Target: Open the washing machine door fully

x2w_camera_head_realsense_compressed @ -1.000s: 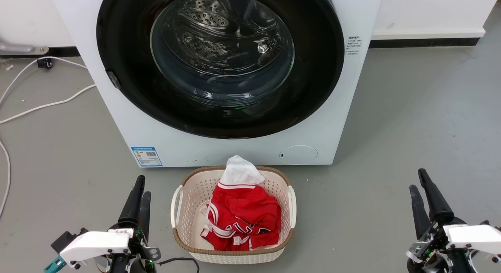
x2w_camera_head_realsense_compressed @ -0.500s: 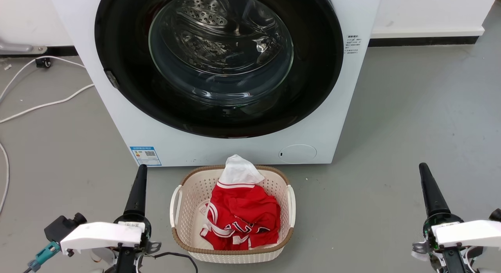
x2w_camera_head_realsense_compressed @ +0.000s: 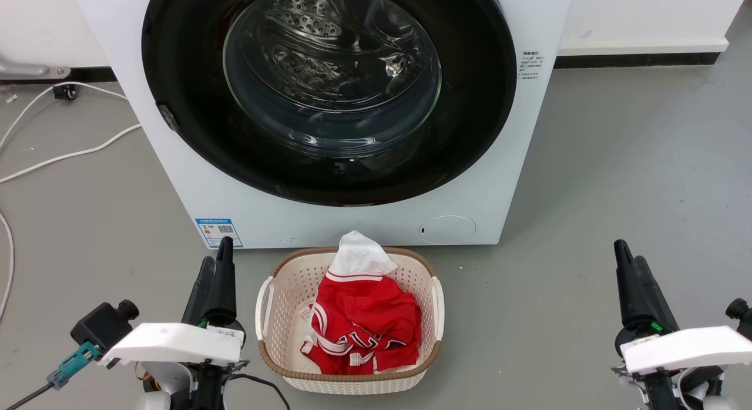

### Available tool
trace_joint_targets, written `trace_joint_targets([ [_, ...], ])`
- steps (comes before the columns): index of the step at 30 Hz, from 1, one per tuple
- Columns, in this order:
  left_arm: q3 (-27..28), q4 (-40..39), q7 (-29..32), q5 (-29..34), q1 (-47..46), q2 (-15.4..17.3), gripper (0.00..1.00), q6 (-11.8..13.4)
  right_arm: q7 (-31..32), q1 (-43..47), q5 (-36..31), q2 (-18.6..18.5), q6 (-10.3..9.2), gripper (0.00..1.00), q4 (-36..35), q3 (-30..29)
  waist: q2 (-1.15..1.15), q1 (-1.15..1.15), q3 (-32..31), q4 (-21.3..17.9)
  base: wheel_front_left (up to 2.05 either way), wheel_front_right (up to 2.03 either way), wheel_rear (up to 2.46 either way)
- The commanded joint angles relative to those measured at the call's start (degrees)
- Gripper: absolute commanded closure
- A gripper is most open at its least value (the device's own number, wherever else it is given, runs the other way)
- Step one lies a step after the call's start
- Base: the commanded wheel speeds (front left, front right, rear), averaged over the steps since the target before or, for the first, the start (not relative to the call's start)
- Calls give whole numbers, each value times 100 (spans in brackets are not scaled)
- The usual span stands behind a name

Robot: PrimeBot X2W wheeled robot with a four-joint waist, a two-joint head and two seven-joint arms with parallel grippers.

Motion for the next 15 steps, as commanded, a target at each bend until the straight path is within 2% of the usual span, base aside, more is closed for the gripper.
trace_joint_targets([
  [1,-43,-124,-65,248,-137,18,0,37,-57,3,-285,-3,0,0,-129,28,0,-1,0,4,0,0,0],
  [15,-228,-190,-319,1650,-105,15,0,141,-314,90,-1562,4,0,0,-228,140,0,-1,5,11,0,0,0],
])
